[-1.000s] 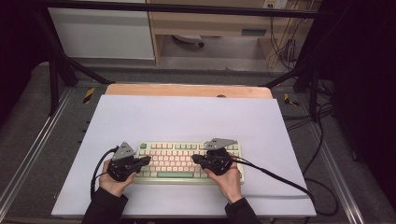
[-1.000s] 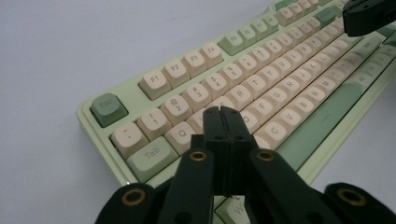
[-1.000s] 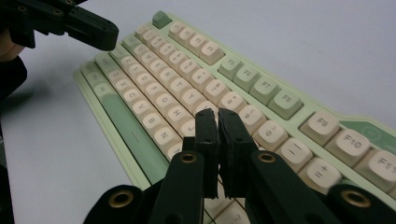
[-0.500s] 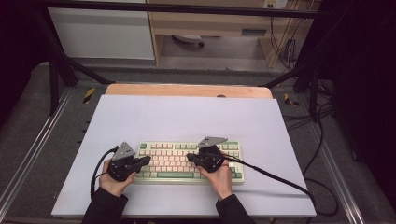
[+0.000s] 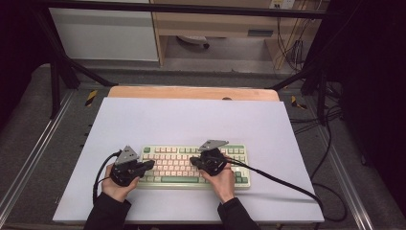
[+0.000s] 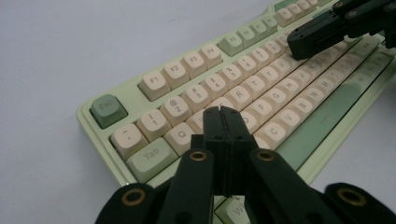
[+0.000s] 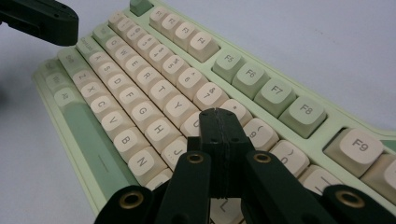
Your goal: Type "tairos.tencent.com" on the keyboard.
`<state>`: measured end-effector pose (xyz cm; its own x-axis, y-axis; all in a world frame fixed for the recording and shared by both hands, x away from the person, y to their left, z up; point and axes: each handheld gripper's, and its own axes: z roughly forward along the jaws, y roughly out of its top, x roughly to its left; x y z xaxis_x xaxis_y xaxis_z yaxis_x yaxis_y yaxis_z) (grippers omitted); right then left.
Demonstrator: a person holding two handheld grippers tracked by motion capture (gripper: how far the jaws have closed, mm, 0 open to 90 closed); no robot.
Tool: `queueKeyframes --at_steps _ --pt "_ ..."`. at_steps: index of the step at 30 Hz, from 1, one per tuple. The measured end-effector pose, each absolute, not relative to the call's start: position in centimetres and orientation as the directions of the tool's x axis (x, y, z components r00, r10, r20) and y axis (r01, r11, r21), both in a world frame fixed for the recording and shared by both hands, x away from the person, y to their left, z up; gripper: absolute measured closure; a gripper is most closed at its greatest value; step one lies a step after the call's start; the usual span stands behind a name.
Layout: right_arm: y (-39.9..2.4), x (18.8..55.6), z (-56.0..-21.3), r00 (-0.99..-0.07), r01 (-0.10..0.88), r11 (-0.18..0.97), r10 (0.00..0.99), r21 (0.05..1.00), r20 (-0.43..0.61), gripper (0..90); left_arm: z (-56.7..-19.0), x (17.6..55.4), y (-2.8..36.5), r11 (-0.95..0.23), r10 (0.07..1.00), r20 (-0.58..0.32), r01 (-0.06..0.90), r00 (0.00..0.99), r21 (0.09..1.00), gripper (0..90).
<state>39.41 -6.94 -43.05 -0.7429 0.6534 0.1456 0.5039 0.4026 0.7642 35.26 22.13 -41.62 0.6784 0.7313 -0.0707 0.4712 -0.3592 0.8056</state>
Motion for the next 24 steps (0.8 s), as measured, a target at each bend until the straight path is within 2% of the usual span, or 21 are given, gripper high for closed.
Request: queueKeyframes --at_steps 10,24 --pt "-6.9 39.4 -43.2 -0.747 0.496 0.410 0.651 0.766 0.135 90.0 -41.6 35.3 22.1 -0.359 0.732 -0.069 0.469 0.678 0.807 90.0" --pt "-7.9 38.6 -41.2 -0.765 0.462 0.405 0.631 0.789 0.124 90.0 -41.5 35.2 22.2 -0.357 0.733 -0.068 0.468 0.677 0.809 90.0"
